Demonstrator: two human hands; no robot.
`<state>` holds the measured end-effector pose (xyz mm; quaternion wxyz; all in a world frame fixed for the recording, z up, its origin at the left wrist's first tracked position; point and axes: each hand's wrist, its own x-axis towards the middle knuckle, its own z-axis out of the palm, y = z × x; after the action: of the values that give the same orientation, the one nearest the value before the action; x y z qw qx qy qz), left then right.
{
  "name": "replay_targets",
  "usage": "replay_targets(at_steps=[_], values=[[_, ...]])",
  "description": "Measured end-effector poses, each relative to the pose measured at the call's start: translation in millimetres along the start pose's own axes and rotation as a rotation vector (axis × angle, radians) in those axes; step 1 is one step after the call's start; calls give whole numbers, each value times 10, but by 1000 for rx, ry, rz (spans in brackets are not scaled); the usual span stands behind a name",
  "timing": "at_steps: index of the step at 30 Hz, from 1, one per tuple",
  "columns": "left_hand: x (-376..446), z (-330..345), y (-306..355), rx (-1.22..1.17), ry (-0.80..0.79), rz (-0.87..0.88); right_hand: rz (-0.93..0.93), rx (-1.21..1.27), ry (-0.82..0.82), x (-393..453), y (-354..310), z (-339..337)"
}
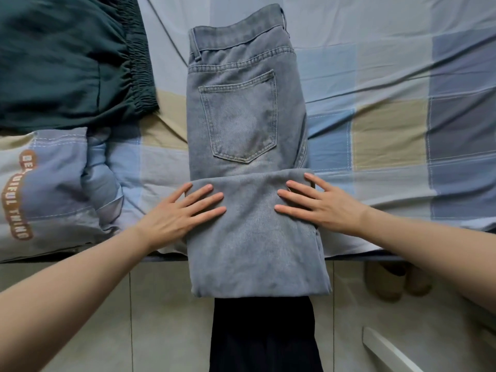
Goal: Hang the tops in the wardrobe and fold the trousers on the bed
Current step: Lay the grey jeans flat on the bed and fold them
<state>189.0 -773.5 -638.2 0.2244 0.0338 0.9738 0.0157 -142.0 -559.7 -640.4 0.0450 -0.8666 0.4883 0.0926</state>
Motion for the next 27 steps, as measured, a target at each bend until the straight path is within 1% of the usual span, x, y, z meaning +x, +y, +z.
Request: replay_targets(at_steps=[3, 5, 6, 9, 10, 11, 12, 13, 14, 15, 17, 18, 20, 21, 22, 23, 25, 27], values=[[109, 18, 16, -22, -30, -21, 48, 69, 53, 29, -56, 38], [107, -34, 7, -70, -50, -24, 66, 142, 47, 48, -25, -23], [110, -96, -10, -117, -76, -19, 69, 194, 21, 53, 1, -57], [162, -271, -86, -283, -61, -27, 102, 450, -135, 84, 102, -202], [190, -343, -140, -418, -85, -51, 167, 570, -150, 105, 154, -274], [204, -430, -231, -601, -139, -81, 285, 729, -114, 133, 217, -366], [209, -558, -327, -823, -189, -125, 434, 896, -42, 180, 292, -485], [210, -656, -447, -1080, -177, -177, 586, 1043, 38, 212, 384, -571], [192, -716, -556, -1322, -100, -259, 725, 1170, 110, 252, 484, -622], [173, -766, -667, -1509, 4, -386, 843, 1247, 152, 303, 610, -670], [222, -797, -815, -1792, 153, -627, 1047, 1315, 156, 460, 854, -728], [295, -816, -851, -1891, 237, -693, 1130, 1410, 192, 560, 969, -758], [529, -832, -856, -1961, 442, -841, 1245, 1656, 240, 750, 1142, -763], [659, -820, -834, -1944, 511, -936, 1276, 1721, 218, 825, 1195, -727], [776, -797, -776, -1918, 546, -1009, 1300, 1739, 185, 876, 1212, -653], [862, -729, -720, -1881, 555, -1073, 1330, 1713, 166, 898, 1204, -563], [957, -586, -575, -1741, 572, -1191, 1383, 1567, 193, 931, 1119, -419], [959, -505, -448, -1647, 618, -1216, 1397, 1442, 260, 952, 1045, -338]])
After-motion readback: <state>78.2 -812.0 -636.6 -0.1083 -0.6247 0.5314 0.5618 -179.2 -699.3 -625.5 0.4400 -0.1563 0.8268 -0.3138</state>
